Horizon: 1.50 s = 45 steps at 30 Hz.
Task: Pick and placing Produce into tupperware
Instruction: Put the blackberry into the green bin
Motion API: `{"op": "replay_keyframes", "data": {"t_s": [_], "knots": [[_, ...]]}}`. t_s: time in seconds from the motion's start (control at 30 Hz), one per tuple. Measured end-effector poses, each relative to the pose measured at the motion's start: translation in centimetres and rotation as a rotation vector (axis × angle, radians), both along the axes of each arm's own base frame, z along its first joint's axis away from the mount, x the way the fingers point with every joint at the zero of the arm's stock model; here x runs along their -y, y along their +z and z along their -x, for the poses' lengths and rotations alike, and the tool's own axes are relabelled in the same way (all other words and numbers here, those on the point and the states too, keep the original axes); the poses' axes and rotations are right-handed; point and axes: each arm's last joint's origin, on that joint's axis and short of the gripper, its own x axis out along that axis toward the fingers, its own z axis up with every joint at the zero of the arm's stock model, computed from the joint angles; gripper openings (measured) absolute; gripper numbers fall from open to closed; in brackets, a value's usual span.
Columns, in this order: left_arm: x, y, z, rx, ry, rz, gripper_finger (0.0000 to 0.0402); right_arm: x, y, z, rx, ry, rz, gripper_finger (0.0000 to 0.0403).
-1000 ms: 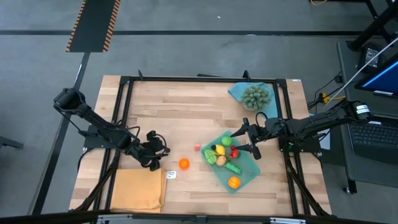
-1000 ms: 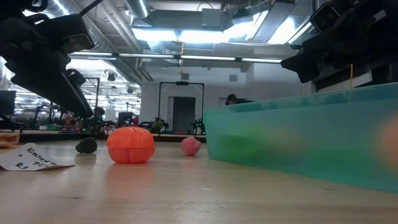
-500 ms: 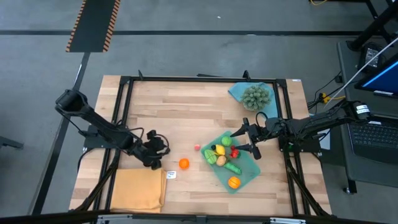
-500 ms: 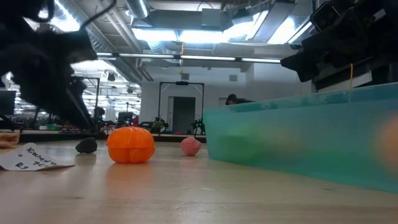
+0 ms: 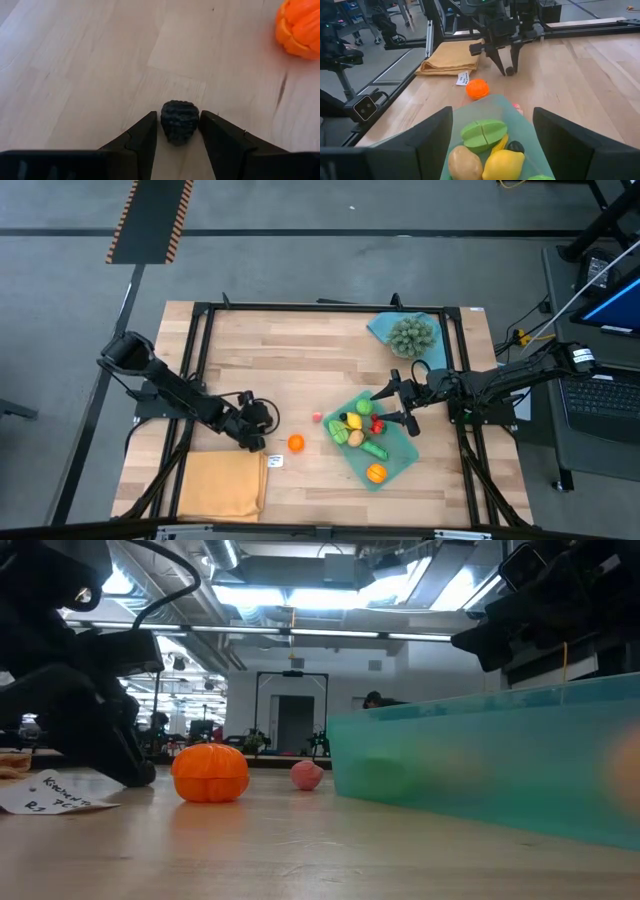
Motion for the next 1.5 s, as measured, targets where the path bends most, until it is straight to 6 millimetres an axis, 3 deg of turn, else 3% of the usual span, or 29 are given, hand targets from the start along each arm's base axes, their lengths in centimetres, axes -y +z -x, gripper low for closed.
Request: {"op": "replay_keyframes", "data": {"t_s": [0.37,0.73,1.0,1.13,1.5], "knots": [[0.0,0.0,0.0,-0.002,-0.002,-0.001,0.0147,0.0,0.0,0.0,0.000,0.000,0.000,0.0278],[0.0,0.0,0.0,-0.006,-0.013,0.000,0.0086,0.0,0.0,0.0,0.000,0.000,0.000,0.0278],[0.1,-0.1,0.0,-0.001,-0.013,0.002,0.0094,0.0,0.0,0.0,-0.001,0.000,0.000,0.0278],[0.0,0.0,0.0,0.005,-0.010,-0.003,0.0077,0.0,0.0,0.0,-0.001,0.000,0.000,0.0278],[-0.2,2.1,-0.2,0.104,-0.078,-0.022,0.0077,0.0,0.0,0.0,-0.001,0.000,-0.001,0.0278]]}}
